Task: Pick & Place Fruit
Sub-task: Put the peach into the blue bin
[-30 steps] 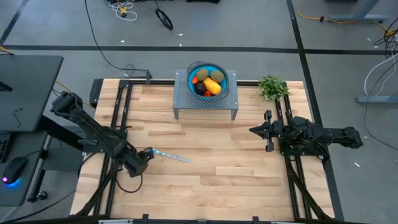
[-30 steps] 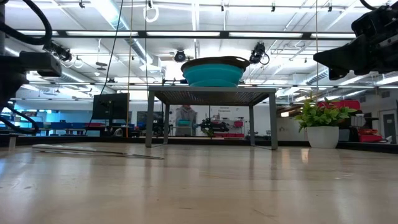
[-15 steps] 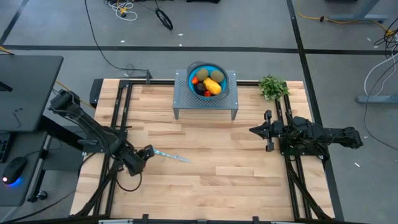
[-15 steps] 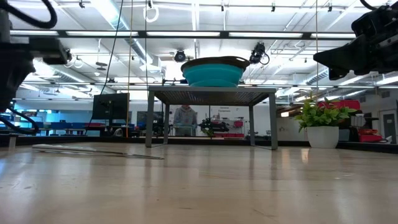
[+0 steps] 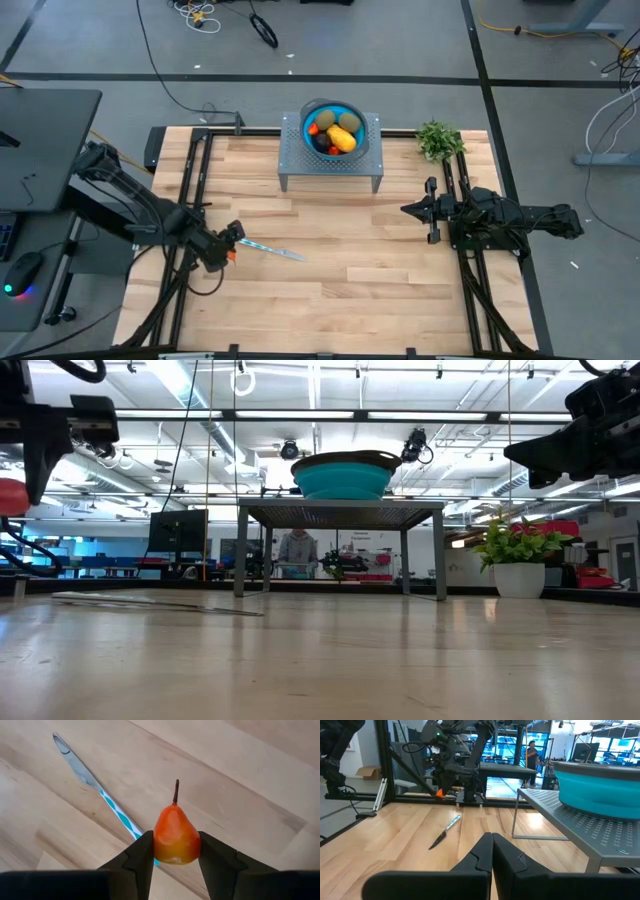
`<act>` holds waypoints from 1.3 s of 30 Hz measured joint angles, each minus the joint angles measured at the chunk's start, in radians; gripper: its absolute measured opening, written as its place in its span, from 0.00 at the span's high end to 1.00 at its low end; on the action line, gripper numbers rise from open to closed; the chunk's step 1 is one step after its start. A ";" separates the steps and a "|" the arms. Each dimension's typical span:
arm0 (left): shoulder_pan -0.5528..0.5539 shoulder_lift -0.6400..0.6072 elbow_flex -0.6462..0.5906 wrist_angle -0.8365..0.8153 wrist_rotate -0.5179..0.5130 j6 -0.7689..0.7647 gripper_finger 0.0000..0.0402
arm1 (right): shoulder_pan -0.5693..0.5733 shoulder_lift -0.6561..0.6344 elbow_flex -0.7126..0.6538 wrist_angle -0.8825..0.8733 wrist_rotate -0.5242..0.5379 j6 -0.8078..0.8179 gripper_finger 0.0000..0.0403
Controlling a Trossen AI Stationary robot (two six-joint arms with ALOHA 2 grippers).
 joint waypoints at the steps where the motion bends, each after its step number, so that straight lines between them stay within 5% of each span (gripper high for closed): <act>1: 0.000 -0.003 0.000 0.000 0.000 0.000 0.64 | 0.000 0.000 0.000 0.000 0.000 0.000 0.98; 9: 0.045 -0.002 0.018 -0.023 0.004 0.008 0.64 | 0.000 0.000 0.000 0.000 0.000 0.000 0.98; 25: 0.277 0.009 0.319 -0.027 0.039 -0.059 0.64 | 0.000 0.000 0.000 0.000 0.000 0.000 0.98; 39: 0.301 0.009 0.360 0.021 0.031 -0.141 0.64 | 0.000 0.000 0.000 0.000 0.000 0.000 0.98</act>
